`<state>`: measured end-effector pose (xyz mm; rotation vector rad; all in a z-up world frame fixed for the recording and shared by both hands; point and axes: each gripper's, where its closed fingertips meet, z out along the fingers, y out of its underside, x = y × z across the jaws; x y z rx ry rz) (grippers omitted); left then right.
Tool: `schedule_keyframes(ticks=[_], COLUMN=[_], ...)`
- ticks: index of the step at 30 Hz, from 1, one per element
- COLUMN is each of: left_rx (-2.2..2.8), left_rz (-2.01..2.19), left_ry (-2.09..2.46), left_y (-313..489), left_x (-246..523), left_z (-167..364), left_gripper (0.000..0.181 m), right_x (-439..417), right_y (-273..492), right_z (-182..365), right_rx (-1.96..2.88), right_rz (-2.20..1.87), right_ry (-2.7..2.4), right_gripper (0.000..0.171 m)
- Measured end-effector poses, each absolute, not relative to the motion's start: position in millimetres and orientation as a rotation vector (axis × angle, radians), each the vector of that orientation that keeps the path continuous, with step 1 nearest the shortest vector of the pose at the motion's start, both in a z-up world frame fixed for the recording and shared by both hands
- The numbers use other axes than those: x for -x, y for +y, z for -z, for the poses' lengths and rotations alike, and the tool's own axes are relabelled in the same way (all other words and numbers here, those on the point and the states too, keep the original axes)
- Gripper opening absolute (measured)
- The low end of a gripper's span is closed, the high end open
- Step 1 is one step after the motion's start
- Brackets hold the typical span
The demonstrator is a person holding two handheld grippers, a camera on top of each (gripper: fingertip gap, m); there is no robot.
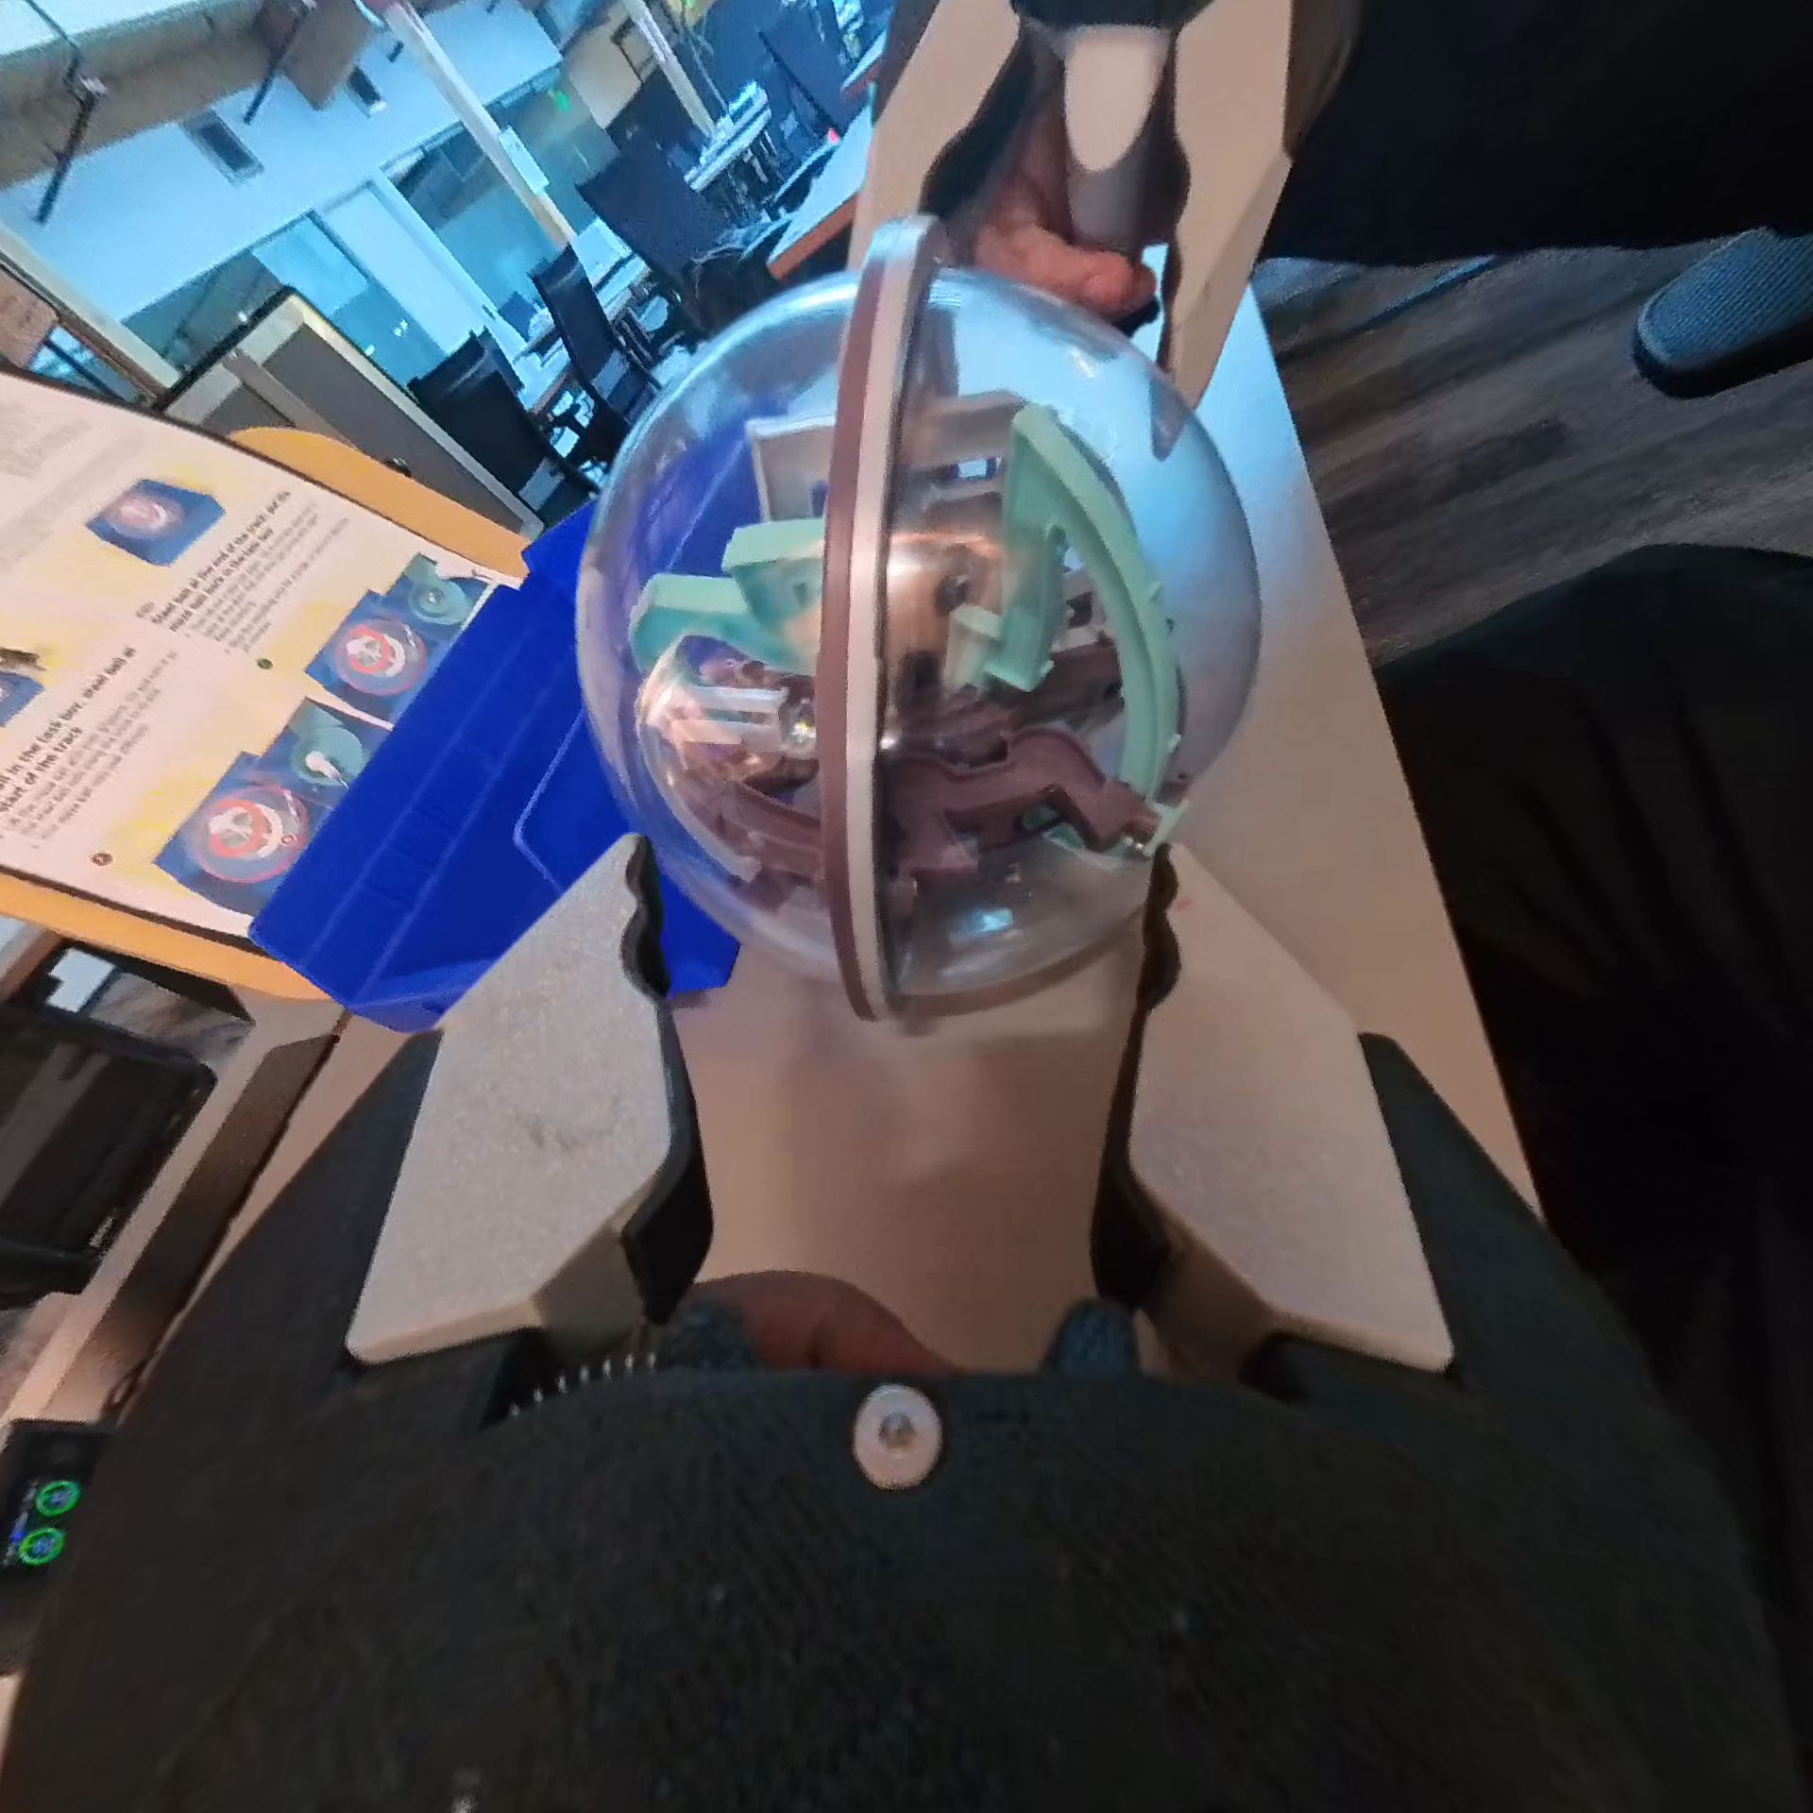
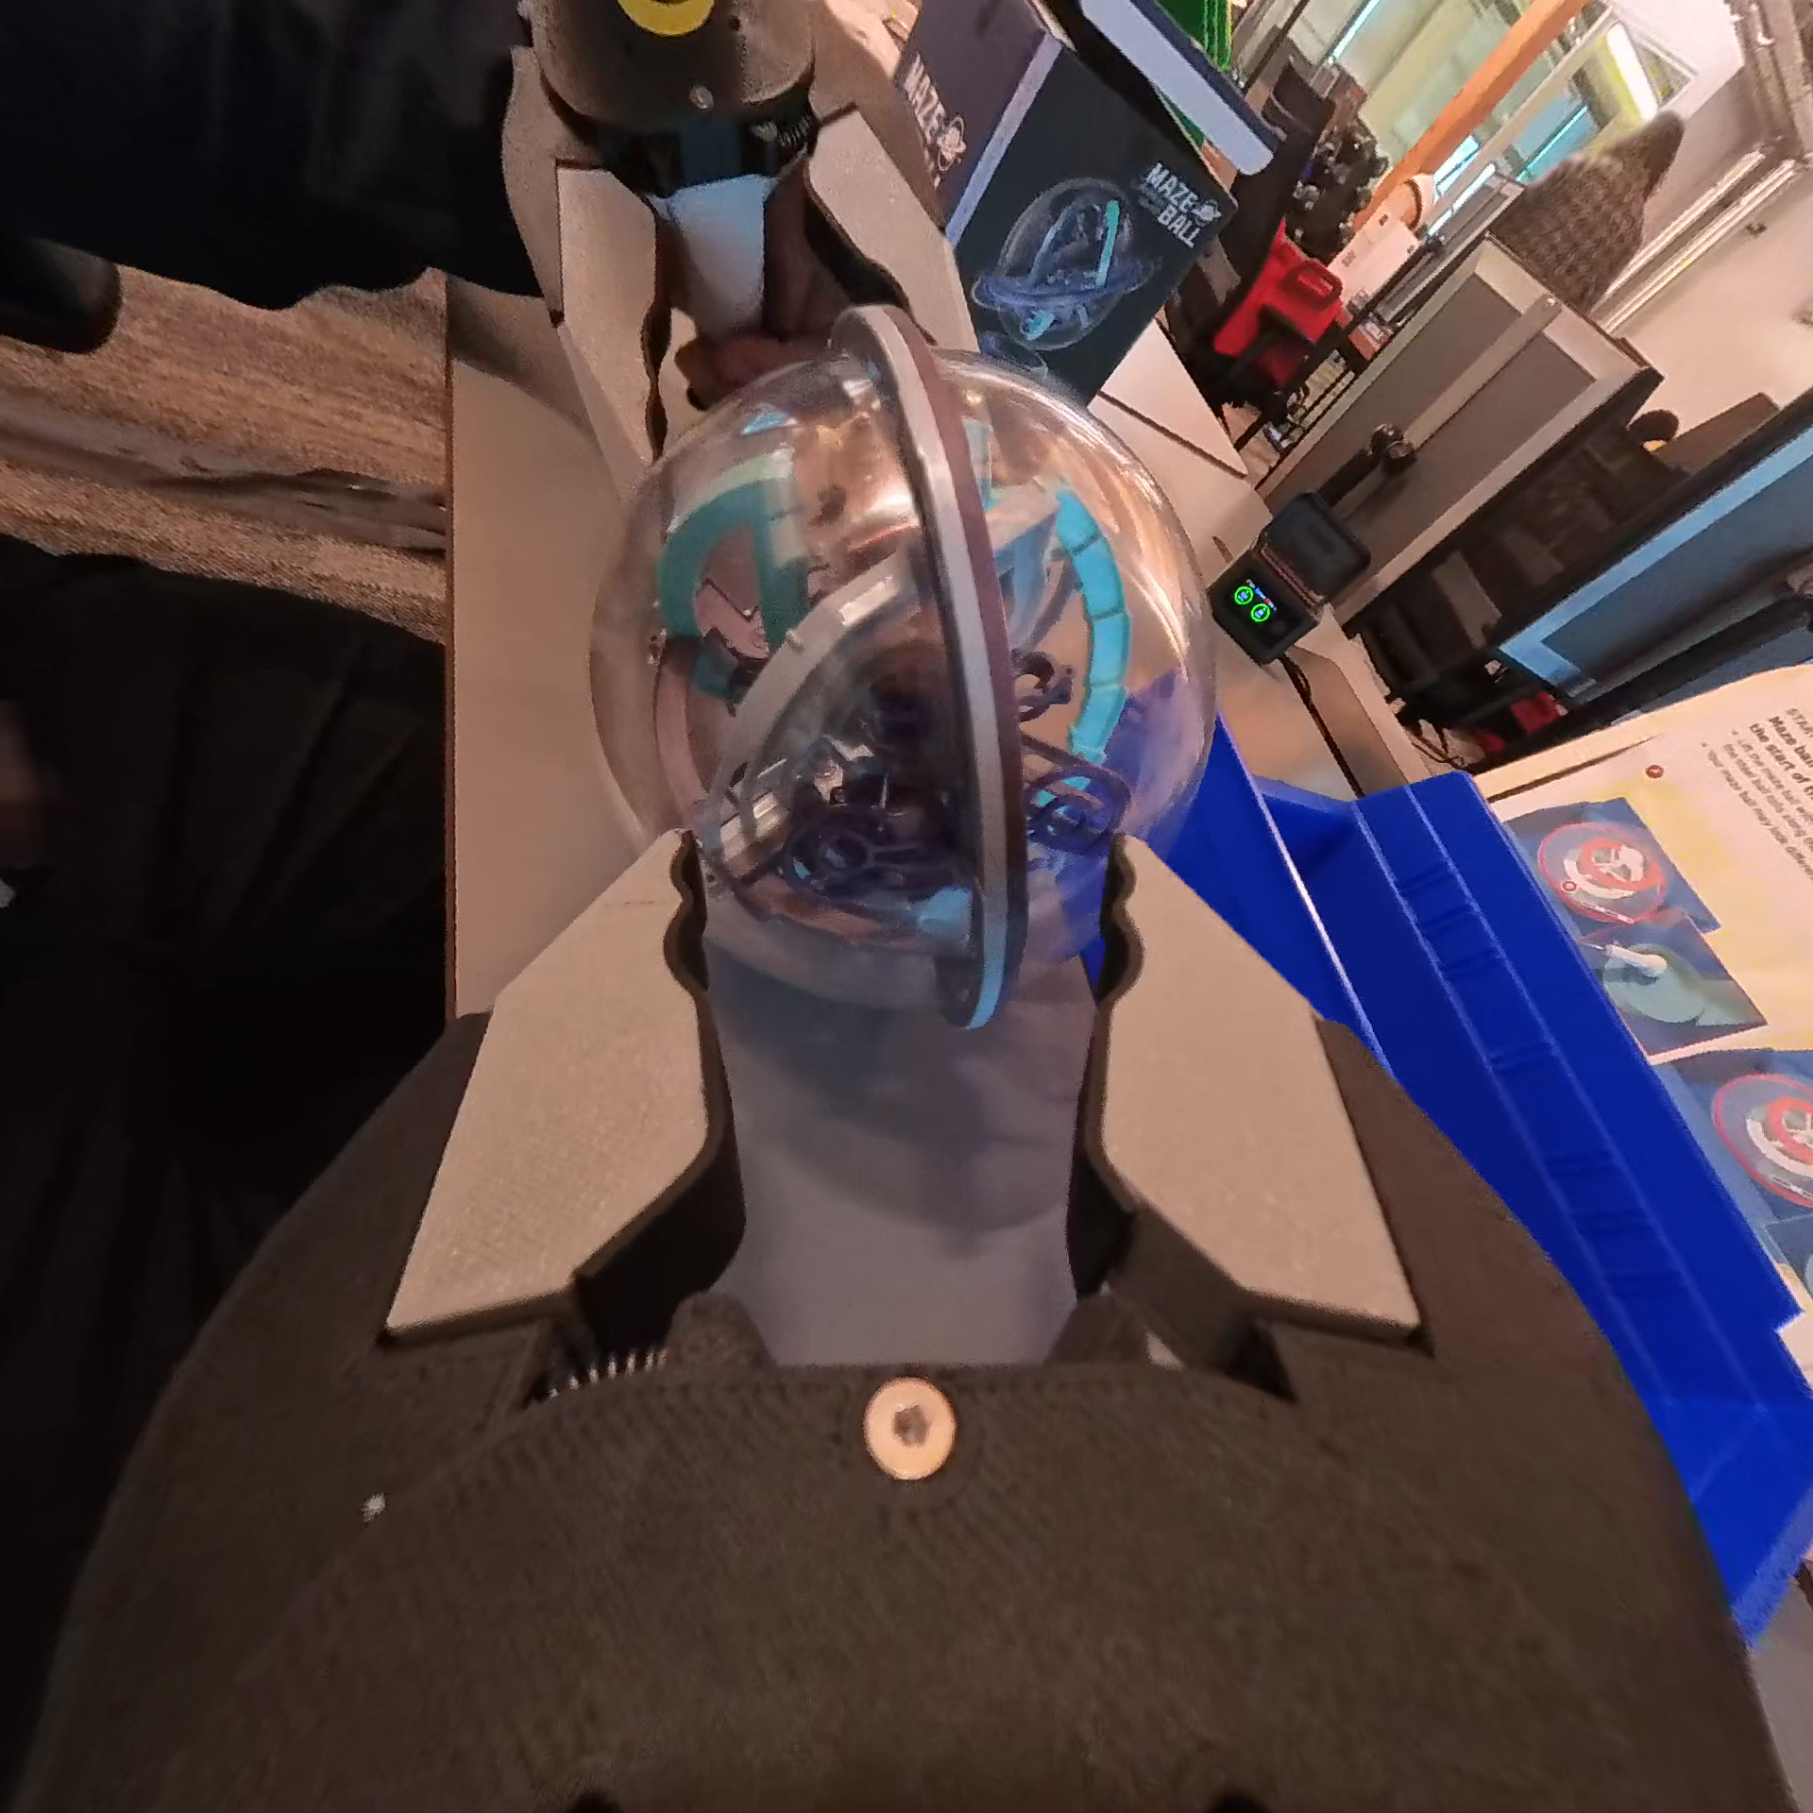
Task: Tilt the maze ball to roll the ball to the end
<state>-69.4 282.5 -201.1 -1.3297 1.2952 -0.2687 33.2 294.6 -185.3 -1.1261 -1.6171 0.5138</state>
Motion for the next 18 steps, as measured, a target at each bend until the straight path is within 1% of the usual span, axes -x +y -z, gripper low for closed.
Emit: schedule_keyframes(ticks=[6, 9, 13, 15, 17, 18], left_rx=[1.345, 1.328, 1.273, 1.255, 1.253, 1.260], left_rz=[0.256, 0.235, 0.198, 0.151, 0.130, 0.118], left_ry=[1.310, 1.312, 1.312, 1.338, 1.356, 1.348], left_y=[281.9, 278.1, 269.5, 267.3, 267.3, 270.1], left_x=[72.9, 74.4, 72.9, 72.4, 72.3, 73.0], left_z=[204.4, 196.2, 178.9, 179.0, 182.2, 183.3], left_gripper=[0.096, 0.095, 0.089, 0.081, 0.073, 0.074], right_x=[-31.7, -30.7, -29.1, -29.2, -30.3, -31.5], right_y=[290.5, 289.0, 287.7, 288.7, 291.3, 293.7], right_z=[182.6, 181.5, 180.1, 180.0, 180.4, 180.9], right_rx=[1.114, 1.105, 1.097, 1.097, 1.100, 1.105], right_rz=[-0.486, -0.453, -0.433, -0.420, -0.409, -0.401], right_ry=[-1.632, -1.642, -1.645, -1.644, -1.637, -1.632], right_gripper=[0.073, 0.069, 0.062, 0.059, 0.052, 0.046])
